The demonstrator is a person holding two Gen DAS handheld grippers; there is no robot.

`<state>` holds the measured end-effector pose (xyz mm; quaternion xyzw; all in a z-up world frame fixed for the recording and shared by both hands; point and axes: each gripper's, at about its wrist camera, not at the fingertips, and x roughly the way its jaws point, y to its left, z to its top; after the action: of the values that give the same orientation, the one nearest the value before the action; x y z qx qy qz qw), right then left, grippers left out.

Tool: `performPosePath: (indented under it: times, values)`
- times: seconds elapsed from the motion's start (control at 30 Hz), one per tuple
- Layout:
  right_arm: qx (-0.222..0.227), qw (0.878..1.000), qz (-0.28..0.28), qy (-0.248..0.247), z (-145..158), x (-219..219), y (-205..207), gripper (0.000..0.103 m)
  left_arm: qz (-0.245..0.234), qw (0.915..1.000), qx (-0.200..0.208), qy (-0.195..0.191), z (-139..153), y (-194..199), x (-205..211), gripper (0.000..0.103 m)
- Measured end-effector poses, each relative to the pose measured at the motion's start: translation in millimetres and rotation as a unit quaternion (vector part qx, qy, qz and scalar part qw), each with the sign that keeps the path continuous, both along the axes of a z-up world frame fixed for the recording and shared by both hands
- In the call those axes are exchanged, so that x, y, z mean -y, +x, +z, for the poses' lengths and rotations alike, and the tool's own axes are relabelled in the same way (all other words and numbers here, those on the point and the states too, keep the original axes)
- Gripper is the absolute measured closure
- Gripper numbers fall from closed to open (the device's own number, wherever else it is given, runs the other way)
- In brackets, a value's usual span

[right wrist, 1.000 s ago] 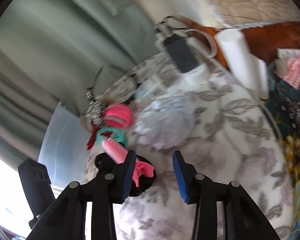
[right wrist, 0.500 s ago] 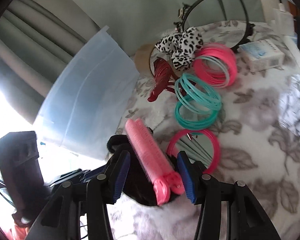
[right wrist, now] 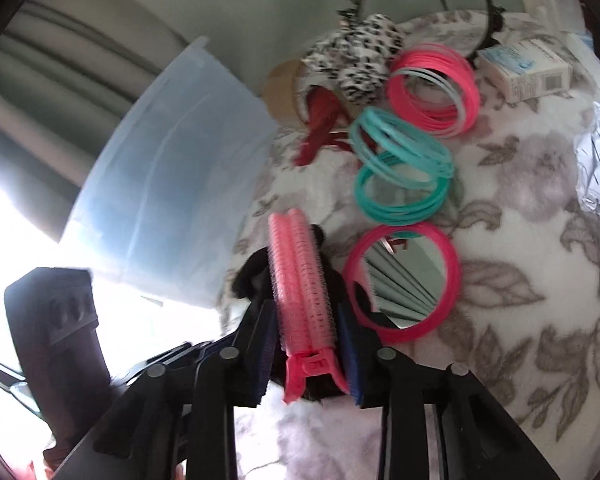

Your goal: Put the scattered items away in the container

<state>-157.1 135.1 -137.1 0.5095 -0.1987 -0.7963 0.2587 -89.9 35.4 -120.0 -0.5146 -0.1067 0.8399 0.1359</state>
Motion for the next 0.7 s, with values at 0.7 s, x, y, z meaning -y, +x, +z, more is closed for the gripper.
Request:
performPosePath:
  times: [0.7]
  values:
    - [-0.033,0.999,-0.035,-0.002,32,-70,21,0.098,-0.038,0.9989,-0.021,-0.016,9,6,-9,0.093]
